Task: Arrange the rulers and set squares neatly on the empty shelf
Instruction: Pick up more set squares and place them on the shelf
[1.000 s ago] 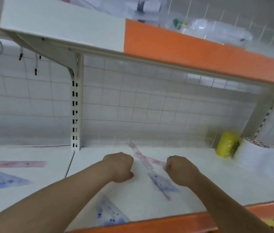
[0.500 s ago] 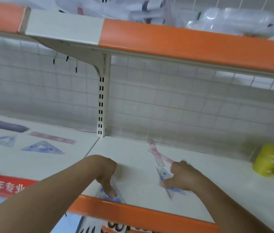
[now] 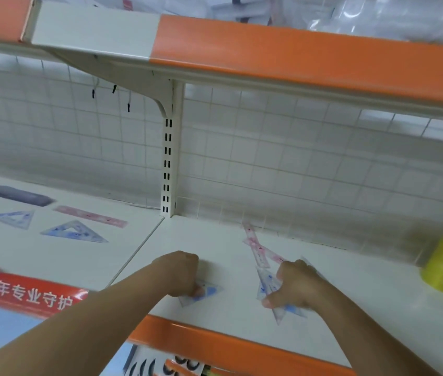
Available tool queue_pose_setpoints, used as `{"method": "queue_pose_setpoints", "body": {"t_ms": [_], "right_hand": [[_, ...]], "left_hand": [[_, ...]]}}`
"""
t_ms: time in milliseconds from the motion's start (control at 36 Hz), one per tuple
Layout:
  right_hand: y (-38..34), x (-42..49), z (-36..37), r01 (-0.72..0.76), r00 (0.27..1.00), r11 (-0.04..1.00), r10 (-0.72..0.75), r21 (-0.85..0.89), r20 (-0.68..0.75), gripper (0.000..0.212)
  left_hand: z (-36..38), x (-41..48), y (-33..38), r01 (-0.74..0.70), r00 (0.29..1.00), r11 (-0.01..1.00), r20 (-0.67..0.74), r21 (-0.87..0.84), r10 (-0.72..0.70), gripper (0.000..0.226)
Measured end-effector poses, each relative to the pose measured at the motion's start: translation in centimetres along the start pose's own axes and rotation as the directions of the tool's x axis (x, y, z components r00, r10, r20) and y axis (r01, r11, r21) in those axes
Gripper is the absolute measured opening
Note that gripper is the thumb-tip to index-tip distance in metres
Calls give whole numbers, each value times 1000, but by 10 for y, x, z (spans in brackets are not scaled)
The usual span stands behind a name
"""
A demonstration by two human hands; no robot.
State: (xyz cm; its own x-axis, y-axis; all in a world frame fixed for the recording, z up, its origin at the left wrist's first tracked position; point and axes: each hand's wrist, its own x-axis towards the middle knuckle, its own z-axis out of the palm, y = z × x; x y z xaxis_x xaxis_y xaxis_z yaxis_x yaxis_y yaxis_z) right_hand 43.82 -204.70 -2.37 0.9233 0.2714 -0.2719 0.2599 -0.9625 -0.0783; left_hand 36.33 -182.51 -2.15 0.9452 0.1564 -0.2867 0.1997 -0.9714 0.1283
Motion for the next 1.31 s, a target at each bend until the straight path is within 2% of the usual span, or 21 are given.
{"method": "queue_pose_setpoints", "body": {"t_ms": [167, 278, 361, 556, 694, 778, 806, 861, 917, 1111, 1167, 1250, 1306], "right_hand": [[1, -4, -2, 56, 998, 995, -57, 88, 8, 69], [3, -3, -1, 112, 993, 981, -114, 156, 7, 72], [2, -1, -2, 110, 994, 986, -110, 129, -11, 64], [7, 6, -2, 94, 995, 983, -91, 158, -30, 69], [8, 7, -1, 102, 995, 982, -97, 162, -34, 66], [8, 7, -1, 106, 994, 980, -104, 167, -21, 67], [8, 7, -2, 109, 994, 980, -108, 168, -15, 67], [8, 6, -3, 116, 993, 979, -117, 169, -5, 67], [8, 5, -5, 120, 992, 978, -123, 172, 3, 68], [8, 4, -5, 119, 992, 975, -123, 188, 10, 66], [8, 5, -4, 111, 993, 973, -115, 202, 9, 67], [7, 6, -3, 88, 996, 972, -92, 216, 5, 69], [8, 7, -3, 76, 997, 973, -78, 220, 5, 71]], "left_hand": [[-3, -3, 7, 40, 997, 999, 61, 36, -42, 79], [-12, -6, 8, 34, 996, 992, 77, 125, -44, 66], [-16, -7, 7, 4, 993, 984, 117, 177, -25, 61], [-19, -5, 5, -74, 981, 983, 188, 169, 41, 52], [-23, -9, 8, -69, 990, 991, 130, 119, 54, 48], [-19, -8, 9, 7, 1000, 998, 21, 62, -8, 28], [-18, -8, 9, 37, 999, 994, 12, 105, -38, 36], [-16, -11, 12, 97, 989, 962, 79, 256, -121, 59], [-15, -15, 16, 97, 976, 942, 156, 322, -154, 65], [-29, -28, 32, -8, 972, 936, 224, 351, -76, 38], [-25, -21, 32, -42, 983, 920, 182, 390, -33, 24], [-15, -9, 25, -61, 995, 927, 94, 369, 28, 35], [-6, 1, 20, -55, 997, 945, 60, 322, 37, 23]]}}
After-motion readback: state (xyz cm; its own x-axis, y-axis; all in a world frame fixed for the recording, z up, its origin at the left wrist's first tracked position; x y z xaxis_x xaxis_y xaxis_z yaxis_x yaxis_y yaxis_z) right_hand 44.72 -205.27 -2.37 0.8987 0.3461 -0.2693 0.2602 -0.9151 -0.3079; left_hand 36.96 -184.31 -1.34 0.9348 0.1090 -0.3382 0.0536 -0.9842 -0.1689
